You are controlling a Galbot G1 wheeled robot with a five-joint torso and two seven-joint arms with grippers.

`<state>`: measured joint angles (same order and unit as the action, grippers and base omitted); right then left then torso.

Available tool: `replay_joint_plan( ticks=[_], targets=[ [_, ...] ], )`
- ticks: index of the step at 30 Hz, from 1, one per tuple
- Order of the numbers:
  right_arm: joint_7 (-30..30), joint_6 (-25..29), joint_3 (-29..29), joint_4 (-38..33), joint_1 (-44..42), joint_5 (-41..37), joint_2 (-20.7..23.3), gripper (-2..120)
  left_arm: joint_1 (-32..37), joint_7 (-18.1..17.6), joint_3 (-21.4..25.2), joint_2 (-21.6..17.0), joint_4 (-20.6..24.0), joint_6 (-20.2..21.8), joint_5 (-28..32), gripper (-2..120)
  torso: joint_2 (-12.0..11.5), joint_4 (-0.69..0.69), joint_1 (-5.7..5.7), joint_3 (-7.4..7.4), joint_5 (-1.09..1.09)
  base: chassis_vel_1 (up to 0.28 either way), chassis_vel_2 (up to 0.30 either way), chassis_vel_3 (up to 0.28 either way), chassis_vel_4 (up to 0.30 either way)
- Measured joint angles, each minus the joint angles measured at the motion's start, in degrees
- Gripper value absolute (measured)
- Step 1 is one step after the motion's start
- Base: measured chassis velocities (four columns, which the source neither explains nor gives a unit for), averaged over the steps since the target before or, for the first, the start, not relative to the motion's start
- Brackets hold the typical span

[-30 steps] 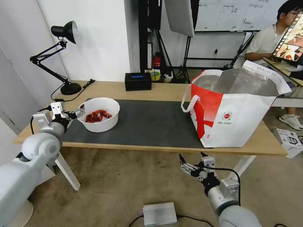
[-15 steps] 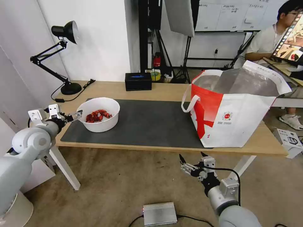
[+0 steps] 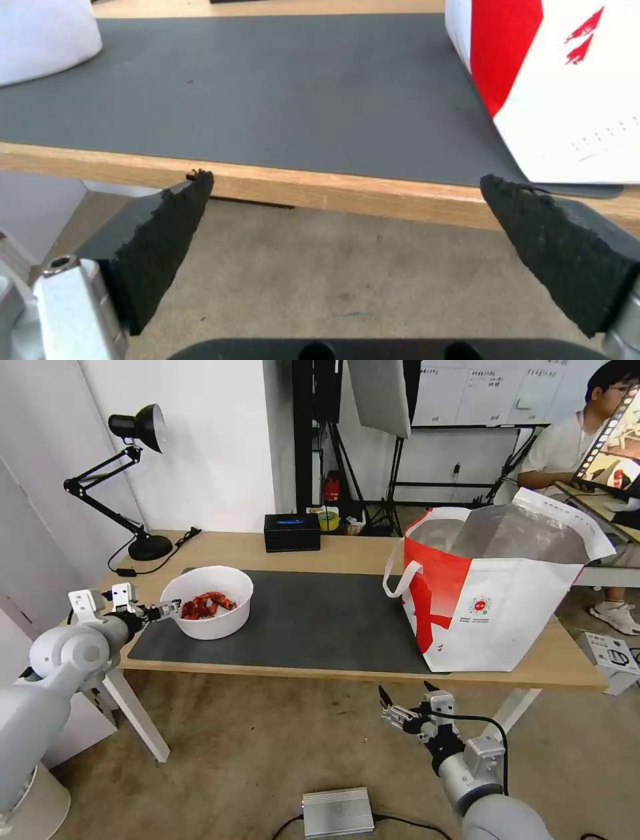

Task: Pick up the trash from the table and place it into the takeout bag.

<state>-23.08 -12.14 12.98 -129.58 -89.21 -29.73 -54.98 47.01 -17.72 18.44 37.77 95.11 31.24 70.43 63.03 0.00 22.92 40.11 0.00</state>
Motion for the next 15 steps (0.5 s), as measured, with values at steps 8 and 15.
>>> replay_joint_plan(
  ticks=[8, 15],
  targets=[
    [0.0, 0.0, 0.0, 0.0, 0.0, 0.0, 0.0, 100, -3.4, -0.2, -2.8, 0.3, -1.5, 2.2, 1.3, 99, 0.0, -0.01, 0.00, 0.00, 0.00, 0.000, 0.000, 0.000, 0.000],
    [0.0, 0.0, 0.0, 0.0, 0.0, 0.0, 0.0, 100, -4.3, -0.6, -3.6, 0.3, -2.1, 3.1, 1.3, 80, 0.0, 0.00, 0.00, 0.00, 0.00, 0.000, 0.000, 0.000, 0.000]
  ],
)
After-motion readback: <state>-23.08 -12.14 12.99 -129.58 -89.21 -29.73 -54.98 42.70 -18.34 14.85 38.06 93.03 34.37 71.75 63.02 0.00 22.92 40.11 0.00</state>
